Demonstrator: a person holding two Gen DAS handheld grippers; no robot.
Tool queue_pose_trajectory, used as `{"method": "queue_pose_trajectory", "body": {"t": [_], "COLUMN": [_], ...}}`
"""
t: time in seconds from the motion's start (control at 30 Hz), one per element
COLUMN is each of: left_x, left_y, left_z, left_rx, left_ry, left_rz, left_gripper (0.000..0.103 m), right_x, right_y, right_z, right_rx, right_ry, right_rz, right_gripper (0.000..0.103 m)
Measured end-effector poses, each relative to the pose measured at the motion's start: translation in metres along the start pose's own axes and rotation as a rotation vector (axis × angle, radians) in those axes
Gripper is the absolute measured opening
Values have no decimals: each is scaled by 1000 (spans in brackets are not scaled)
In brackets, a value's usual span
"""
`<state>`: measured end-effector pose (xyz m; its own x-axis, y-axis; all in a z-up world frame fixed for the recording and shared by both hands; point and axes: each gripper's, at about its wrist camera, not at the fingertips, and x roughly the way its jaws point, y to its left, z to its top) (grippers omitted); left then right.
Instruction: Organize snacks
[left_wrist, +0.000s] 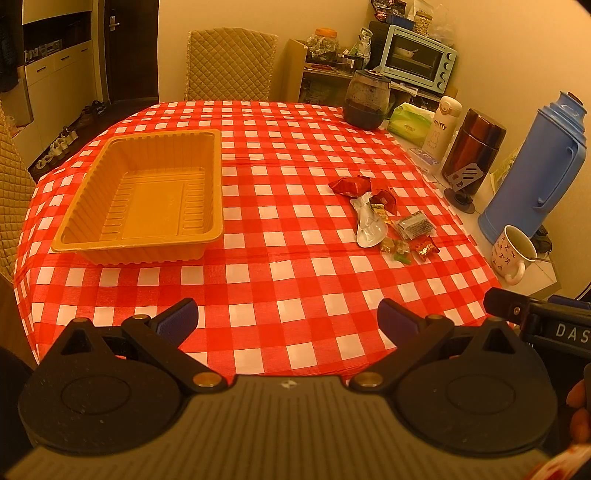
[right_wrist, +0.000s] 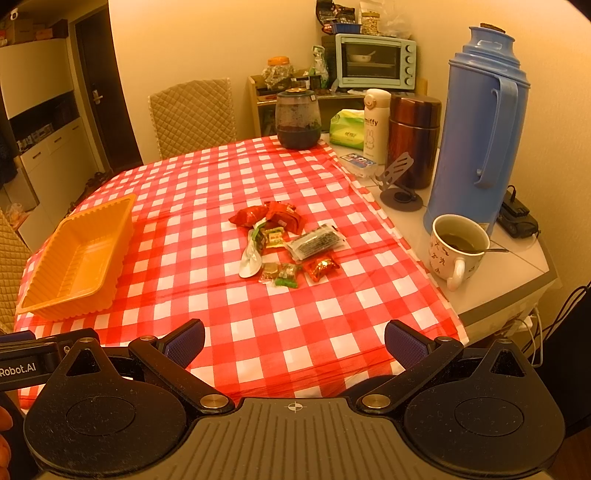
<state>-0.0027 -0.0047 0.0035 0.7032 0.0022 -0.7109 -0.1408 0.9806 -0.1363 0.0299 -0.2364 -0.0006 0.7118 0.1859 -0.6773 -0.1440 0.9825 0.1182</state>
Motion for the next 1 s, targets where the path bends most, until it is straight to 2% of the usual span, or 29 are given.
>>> {"method": "queue_pose_trajectory", "body": {"t": [1.0], "left_x": [1], "left_y": [0], "left_z": [1], "left_rx": [2], "left_ry": [-1], "left_rz": [0], "left_gripper": [103], "right_x": [-1], "right_y": [-6], "right_z": [2], "right_rx": [11], "right_ry": [-8], "right_rz": [0], "right_gripper": [103]}}
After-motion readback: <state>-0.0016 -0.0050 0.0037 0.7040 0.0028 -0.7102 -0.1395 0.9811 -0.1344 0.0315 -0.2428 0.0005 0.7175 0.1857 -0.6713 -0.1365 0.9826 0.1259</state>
